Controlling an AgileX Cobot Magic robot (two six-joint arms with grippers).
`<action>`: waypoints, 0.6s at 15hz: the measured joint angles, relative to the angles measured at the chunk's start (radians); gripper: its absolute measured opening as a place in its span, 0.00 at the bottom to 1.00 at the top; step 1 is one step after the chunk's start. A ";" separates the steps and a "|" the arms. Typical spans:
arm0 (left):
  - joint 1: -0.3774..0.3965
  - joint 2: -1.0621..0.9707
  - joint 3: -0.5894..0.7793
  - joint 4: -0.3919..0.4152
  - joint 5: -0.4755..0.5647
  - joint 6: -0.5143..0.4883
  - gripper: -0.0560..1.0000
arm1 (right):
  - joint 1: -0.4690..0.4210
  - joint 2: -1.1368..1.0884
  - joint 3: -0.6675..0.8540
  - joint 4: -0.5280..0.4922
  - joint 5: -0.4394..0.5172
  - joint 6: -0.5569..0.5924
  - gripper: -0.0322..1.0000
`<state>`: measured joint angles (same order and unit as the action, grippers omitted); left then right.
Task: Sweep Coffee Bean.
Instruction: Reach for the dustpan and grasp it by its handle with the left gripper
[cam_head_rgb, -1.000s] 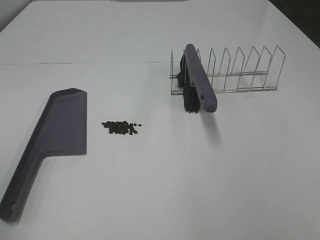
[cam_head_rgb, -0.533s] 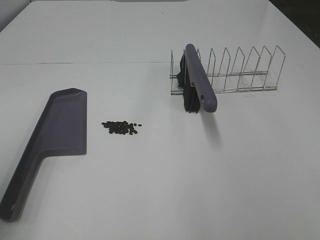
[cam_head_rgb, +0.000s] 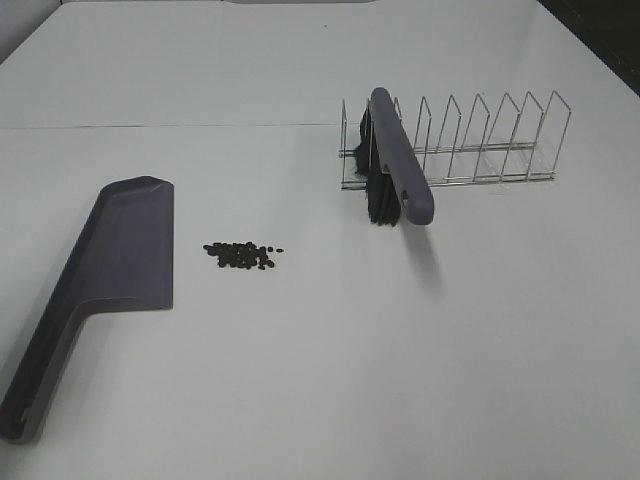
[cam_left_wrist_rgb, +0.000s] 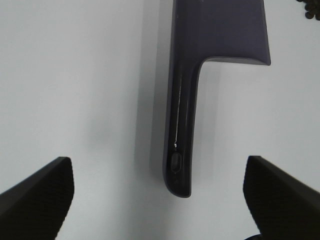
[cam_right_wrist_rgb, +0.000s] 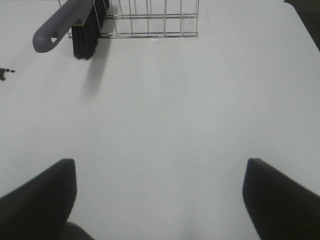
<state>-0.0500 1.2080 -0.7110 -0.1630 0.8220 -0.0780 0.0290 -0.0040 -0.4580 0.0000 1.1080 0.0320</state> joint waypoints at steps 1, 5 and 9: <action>-0.002 0.032 -0.010 -0.011 -0.007 0.000 0.85 | 0.000 0.000 0.000 0.000 0.000 0.000 0.77; -0.066 0.254 -0.055 -0.035 -0.099 0.000 0.84 | 0.000 0.000 0.000 0.000 0.000 0.000 0.77; -0.095 0.442 -0.106 -0.069 -0.127 0.000 0.84 | 0.000 0.000 0.000 0.000 0.000 0.000 0.77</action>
<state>-0.1450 1.6500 -0.8170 -0.2320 0.6950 -0.0780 0.0290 -0.0040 -0.4580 0.0000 1.1080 0.0320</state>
